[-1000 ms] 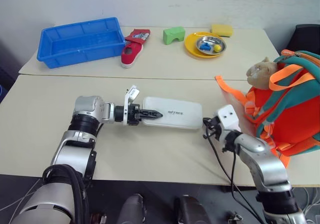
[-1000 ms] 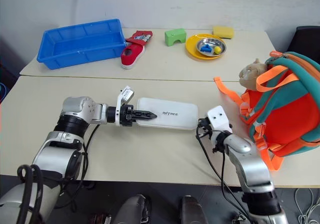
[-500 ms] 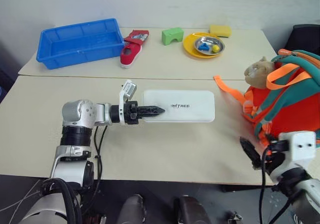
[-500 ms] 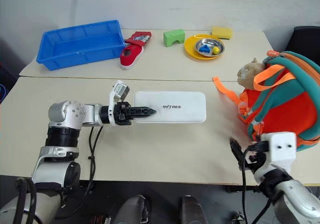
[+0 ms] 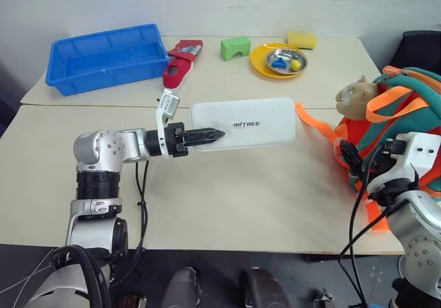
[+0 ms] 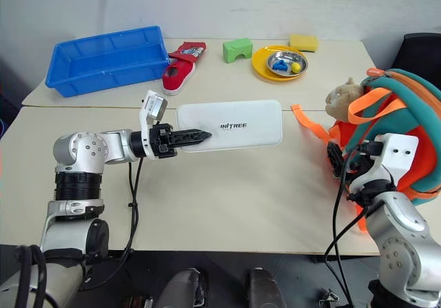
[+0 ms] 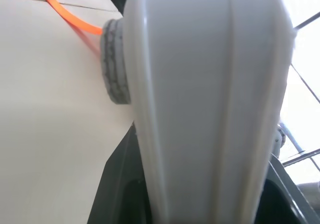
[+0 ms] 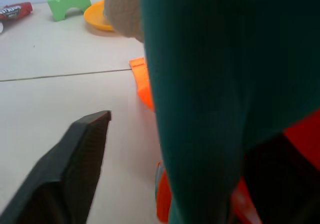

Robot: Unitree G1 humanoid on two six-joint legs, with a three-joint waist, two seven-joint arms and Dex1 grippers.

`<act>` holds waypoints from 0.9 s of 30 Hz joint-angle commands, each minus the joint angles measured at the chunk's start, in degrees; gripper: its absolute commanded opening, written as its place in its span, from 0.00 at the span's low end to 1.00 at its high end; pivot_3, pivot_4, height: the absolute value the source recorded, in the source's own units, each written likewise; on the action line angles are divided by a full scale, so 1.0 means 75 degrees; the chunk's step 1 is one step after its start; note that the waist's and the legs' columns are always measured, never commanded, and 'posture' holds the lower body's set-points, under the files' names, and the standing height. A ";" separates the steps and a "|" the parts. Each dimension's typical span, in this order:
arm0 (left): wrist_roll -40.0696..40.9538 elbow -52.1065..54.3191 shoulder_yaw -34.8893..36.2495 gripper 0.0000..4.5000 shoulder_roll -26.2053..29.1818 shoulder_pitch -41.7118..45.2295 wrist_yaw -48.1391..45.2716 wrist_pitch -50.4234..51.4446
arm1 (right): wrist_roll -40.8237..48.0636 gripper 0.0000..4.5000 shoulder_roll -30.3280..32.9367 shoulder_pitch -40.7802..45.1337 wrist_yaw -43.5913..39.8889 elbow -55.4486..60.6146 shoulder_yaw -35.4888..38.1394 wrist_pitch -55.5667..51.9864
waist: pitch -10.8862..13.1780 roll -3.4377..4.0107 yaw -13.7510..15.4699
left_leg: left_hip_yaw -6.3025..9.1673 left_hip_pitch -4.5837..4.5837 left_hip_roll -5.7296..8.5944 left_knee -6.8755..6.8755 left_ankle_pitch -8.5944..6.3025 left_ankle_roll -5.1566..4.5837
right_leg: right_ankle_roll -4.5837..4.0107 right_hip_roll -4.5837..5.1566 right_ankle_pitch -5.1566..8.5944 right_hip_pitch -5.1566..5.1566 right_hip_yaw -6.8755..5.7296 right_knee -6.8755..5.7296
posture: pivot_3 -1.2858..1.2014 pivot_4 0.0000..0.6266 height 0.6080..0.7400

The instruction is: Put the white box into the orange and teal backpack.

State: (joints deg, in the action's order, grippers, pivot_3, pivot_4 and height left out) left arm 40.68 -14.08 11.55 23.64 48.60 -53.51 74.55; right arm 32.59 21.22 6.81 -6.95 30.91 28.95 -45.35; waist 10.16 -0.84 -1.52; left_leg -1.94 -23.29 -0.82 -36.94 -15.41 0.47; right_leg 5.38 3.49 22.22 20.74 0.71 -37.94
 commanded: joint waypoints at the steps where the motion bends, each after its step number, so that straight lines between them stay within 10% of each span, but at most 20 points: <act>1: 0.0546 0.0479 0.0658 0.30 0.0109 0.0114 0.0224 -0.0035 | 0.0059 0.56 0.0128 0.0322 -0.0523 -0.0399 0.0104 0.0906 | 0.0001 0.0000 -0.0001 | -0.0002 -0.0001 0.0000 -0.0005 -0.0001 -0.0002 | 0.0000 0.0002 0.0000 -0.0001 0.0001 0.0000 | 0.52 0.24 1.00; 8: 0.0665 0.0565 0.1022 0.30 0.0238 0.0015 0.0645 -0.0226 | 0.0638 0.02 0.0670 0.0598 -0.1564 -0.0523 -0.0048 0.1082 | 0.0001 0.0001 -0.0008 | -0.0006 0.0005 -0.0002 -0.0007 -0.0001 -0.0004 | 0.0001 0.0000 -0.0001 0.0000 0.0008 0.0000 | 0.52 0.24 1.00; 27: 0.0714 -0.1135 0.1123 0.30 0.1697 0.1048 -0.1062 -0.2299 | 0.5587 0.01 0.5566 0.1783 -0.7693 -0.0242 -0.0573 -0.1639 | 0.0073 -0.0073 0.0004 | 0.0005 -0.0003 -0.0012 -0.0019 -0.0012 -0.0021 | 0.0001 0.0007 -0.0001 -0.0012 -0.0015 0.0024 | 0.52 0.24 1.00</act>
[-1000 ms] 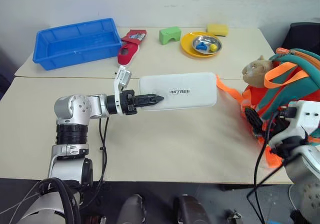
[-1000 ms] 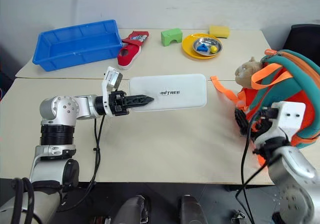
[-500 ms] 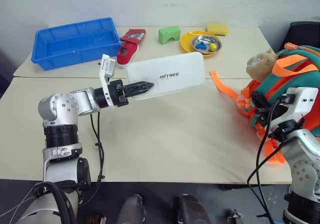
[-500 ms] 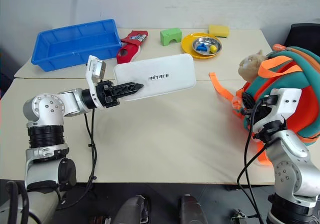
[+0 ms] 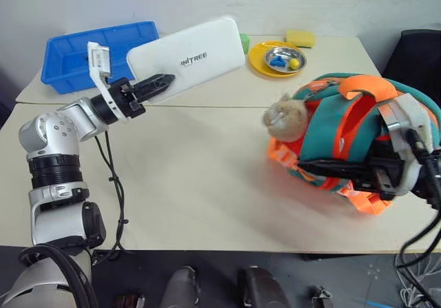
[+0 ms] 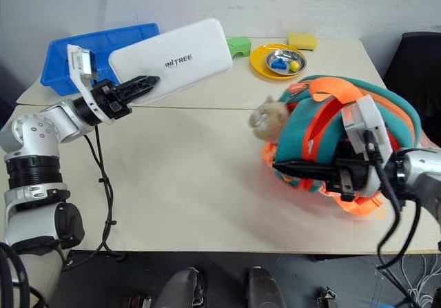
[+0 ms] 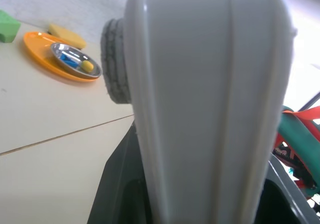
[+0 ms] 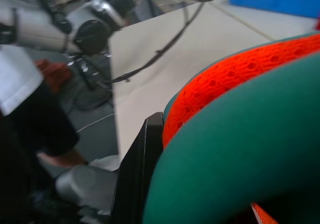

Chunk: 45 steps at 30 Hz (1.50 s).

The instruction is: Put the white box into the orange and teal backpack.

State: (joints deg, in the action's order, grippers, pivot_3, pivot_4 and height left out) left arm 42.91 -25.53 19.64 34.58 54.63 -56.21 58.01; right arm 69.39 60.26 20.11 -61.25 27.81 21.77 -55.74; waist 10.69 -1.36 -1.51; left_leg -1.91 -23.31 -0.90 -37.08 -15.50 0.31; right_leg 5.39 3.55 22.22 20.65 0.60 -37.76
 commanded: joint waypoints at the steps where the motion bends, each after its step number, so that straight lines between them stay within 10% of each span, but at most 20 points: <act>1: 0.0439 0.0450 0.0004 0.30 0.0278 0.0222 -0.0864 -0.0078 | 0.0813 0.01 0.0471 -0.0061 -0.0541 0.0189 0.0461 -0.0332 | 0.0004 -0.0007 0.0004 | 0.0002 -0.0001 0.0000 0.0001 -0.0001 -0.0001 | 0.0000 0.0001 0.0000 -0.0001 -0.0001 0.0003 | 0.52 0.24 1.00; 11: -0.0079 0.1493 -0.1585 0.30 0.0401 -0.0008 -0.2732 -0.1002 | 0.1270 0.01 0.0942 -0.1525 -0.0684 0.0263 0.1948 -0.0923 | 0.0009 -0.0014 0.0167 | 0.0019 -0.0013 0.0003 -0.0013 -0.0004 -0.0007 | 0.0000 0.0003 0.0000 -0.0010 -0.0017 0.0015 | 0.52 0.24 1.00; 32: -0.2437 -0.1318 -0.3042 0.30 -0.0639 0.1829 -0.4203 -0.4554 | 0.1518 0.01 0.0736 -0.3130 -0.0679 0.0843 0.3170 -0.0793 | 0.0014 -0.0022 0.0221 | 0.0016 -0.0015 0.0009 -0.0026 -0.0007 -0.0026 | 0.0003 -0.0001 -0.0002 -0.0010 -0.0019 0.0003 | 0.52 0.24 1.00; 45: -0.3716 -0.1346 -0.4069 0.30 -0.2514 0.1769 -0.3633 -0.6719 | 0.1091 0.01 0.0690 -0.2888 -0.0642 0.0738 0.2603 -0.0225 | 0.0016 -0.0025 0.0393 | 0.0018 -0.0017 0.0012 -0.0040 -0.0009 -0.0030 | 0.0006 0.0000 -0.0004 -0.0015 -0.0019 0.0002 | 0.52 0.24 1.00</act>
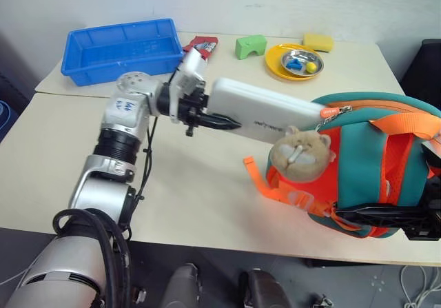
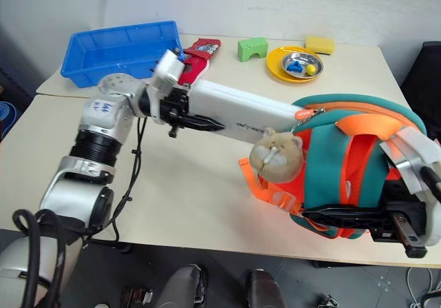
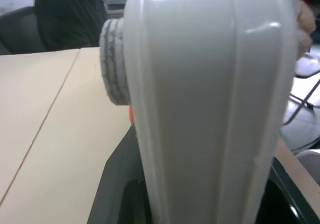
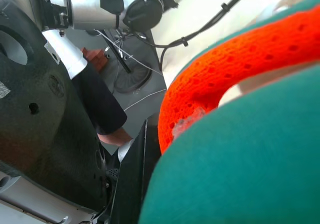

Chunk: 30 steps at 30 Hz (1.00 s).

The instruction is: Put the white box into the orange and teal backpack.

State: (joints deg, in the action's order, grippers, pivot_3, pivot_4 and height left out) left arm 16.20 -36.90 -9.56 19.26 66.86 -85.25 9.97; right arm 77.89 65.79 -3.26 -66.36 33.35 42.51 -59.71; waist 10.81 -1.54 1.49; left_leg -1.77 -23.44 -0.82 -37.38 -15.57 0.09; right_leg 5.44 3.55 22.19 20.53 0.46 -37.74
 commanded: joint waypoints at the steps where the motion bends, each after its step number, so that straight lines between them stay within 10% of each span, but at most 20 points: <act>1: -0.0256 0.0110 -0.0220 0.30 -0.0731 0.0161 0.0487 -0.0391 | -0.0071 0.01 -0.0060 0.0326 0.0121 -0.0015 -0.0299 0.0360 | 0.0000 -0.0001 -0.0011 | 0.0000 0.0000 0.0000 0.0000 0.0000 -0.0001 | 0.0001 -0.0001 0.0000 -0.0001 0.0001 0.0000 | 0.52 0.24 1.00; 10: -0.0950 0.0290 -0.0268 0.30 -0.2628 -0.0001 0.3341 0.0275 | -0.0352 0.01 -0.0414 0.0966 0.1259 0.0053 -0.1356 0.0686 | 0.0005 -0.0008 -0.0034 | -0.0003 0.0001 -0.0001 -0.0001 0.0001 0.0002 | 0.0003 -0.0003 -0.0001 0.0006 0.0004 -0.0007 | 0.52 0.24 1.00; 20: -0.0067 0.2514 0.0318 0.98 -0.0456 -0.0938 0.2349 0.2234 | -0.0125 0.00 -0.0614 0.0594 0.1829 0.0316 -0.1221 0.0724 | 0.0003 -0.0005 -0.0208 | -0.0003 0.0018 -0.0014 0.0019 0.0017 0.0028 | 0.0002 -0.0015 -0.0001 0.0002 0.0006 -0.0014 | 0.52 0.24 1.00; 30: 0.2125 0.4941 0.0993 0.99 0.0982 -0.1171 0.1326 0.4255 | -0.0071 0.00 -0.0721 0.0323 0.2031 0.0498 -0.1225 0.0789 | 0.0003 -0.0004 -0.0180 | 0.0020 0.0011 -0.0009 0.0008 0.0016 0.0027 | 0.0002 -0.0003 -0.0001 -0.0020 -0.0007 0.0000 | 0.52 0.24 1.00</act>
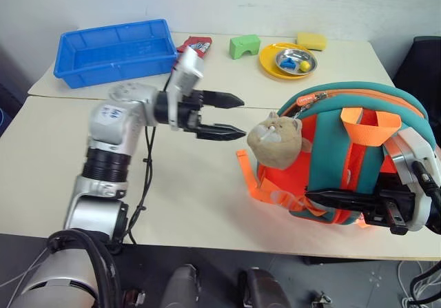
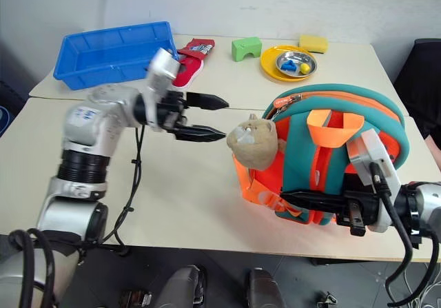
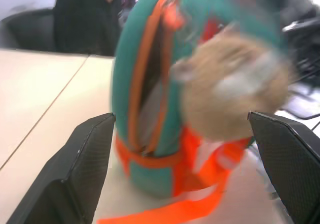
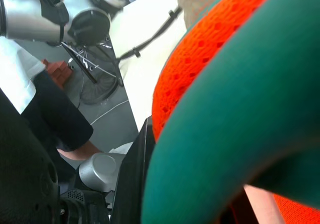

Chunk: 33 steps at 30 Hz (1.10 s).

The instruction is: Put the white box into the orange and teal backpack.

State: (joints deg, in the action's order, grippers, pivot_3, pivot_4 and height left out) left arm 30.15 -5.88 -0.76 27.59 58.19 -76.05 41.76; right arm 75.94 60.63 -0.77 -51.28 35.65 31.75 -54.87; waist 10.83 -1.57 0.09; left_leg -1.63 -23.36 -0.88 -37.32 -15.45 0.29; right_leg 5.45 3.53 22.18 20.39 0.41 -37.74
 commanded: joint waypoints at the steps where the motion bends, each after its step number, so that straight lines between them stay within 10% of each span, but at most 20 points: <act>1: 0.0141 0.0981 -0.0343 0.99 -0.0198 -0.0077 0.0241 -0.0114 | 0.0197 0.00 -0.0034 -0.0013 0.0027 0.0195 0.0206 0.0145 | 0.0000 0.0000 0.0012 | 0.0004 0.0004 0.0002 -0.0001 0.0000 0.0000 | 0.0000 0.0001 0.0000 -0.0008 -0.0002 0.0002 | 0.52 0.24 1.00; 13: -0.1309 0.0679 -0.1499 0.99 -0.1042 -0.0311 0.1739 -0.1607 | 0.0345 0.00 -0.0060 -0.0186 0.0189 0.0289 0.0267 0.0138 | 0.0000 0.0000 -0.0011 | 0.0006 0.0016 0.0002 0.0001 -0.0002 -0.0006 | 0.0000 -0.0010 0.0000 -0.0018 -0.0003 0.0002 | 0.52 0.24 1.00; 27: -0.1666 -0.0649 -0.1230 0.23 -0.0108 -0.0114 0.1263 -0.2397 | 0.0142 0.00 -0.0184 -0.0577 0.0273 0.0243 0.0469 0.0374 | 0.0000 0.0001 -0.0016 | 0.0007 0.0014 0.0004 -0.0001 -0.0002 -0.0009 | 0.0000 -0.0007 0.0000 -0.0019 -0.0004 0.0003 | 0.52 0.24 1.00; 33: -0.2456 -0.2543 -0.1370 0.19 0.0338 -0.0091 0.1257 -0.3685 | 0.0066 0.00 -0.0259 -0.0969 0.0227 0.0236 0.0795 0.0455 | 0.0000 0.0000 -0.0012 | 0.0007 0.0017 0.0004 0.0001 -0.0004 -0.0012 | 0.0001 -0.0007 0.0000 -0.0019 -0.0006 0.0002 | 0.52 0.24 1.00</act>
State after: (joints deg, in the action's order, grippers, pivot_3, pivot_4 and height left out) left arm 14.26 -21.64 -11.43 29.35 57.38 -67.19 17.15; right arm 76.20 59.22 -7.70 -49.17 36.17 34.97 -52.41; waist 10.83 -1.57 0.00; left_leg -1.58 -23.23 -0.85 -37.32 -15.49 0.19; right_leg 5.46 3.48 22.18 20.25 0.37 -37.72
